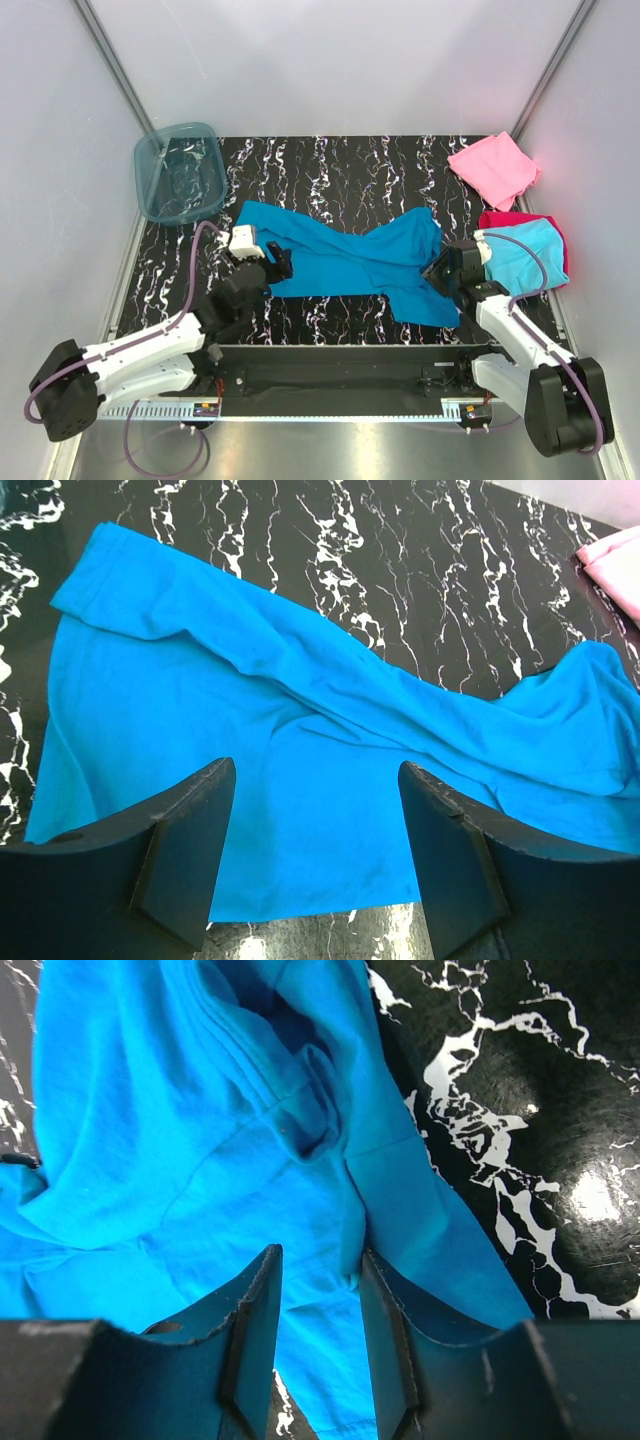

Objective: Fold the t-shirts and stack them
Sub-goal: Flatten the tshirt out

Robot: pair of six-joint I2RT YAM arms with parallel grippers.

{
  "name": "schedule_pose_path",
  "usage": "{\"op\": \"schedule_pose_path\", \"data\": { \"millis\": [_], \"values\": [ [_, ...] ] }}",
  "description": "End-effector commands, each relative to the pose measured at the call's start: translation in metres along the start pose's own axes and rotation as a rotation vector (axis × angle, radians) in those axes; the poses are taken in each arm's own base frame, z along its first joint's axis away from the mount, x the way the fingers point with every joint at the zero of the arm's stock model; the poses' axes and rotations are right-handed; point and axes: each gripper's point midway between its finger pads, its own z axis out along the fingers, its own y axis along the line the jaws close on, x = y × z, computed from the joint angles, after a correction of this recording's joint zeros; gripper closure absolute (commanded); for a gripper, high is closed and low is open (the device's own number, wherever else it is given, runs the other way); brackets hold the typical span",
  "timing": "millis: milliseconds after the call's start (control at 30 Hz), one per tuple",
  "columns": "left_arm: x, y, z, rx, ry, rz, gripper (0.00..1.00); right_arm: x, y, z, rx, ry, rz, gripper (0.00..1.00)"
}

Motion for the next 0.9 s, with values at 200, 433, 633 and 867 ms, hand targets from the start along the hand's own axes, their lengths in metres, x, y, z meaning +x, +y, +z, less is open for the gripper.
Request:
{"op": "schedule_pose_path", "data": {
  "millis": [200,433,633,867],
  "values": [
    [-0.030,-0.003,-0.006,-0.001,-0.078,-0.024,0.29,0.003,0.006,0.009,-0.014,0.023,0.007,0.93],
    [-0.028,0.000,-0.006,-0.013,-0.077,-0.020,0.29,-0.026,0.021,-0.012,-0.063,-0.099,0.024,1.00],
    [-0.024,-0.002,-0.005,-0.007,-0.064,-0.019,0.30,-0.065,0.059,-0.042,-0.170,-0.211,0.023,1.00],
    [-0.025,-0.004,-0.004,-0.003,-0.058,-0.019,0.30,-0.095,0.109,-0.035,-0.252,-0.227,0.053,1.00]
  ]
}}
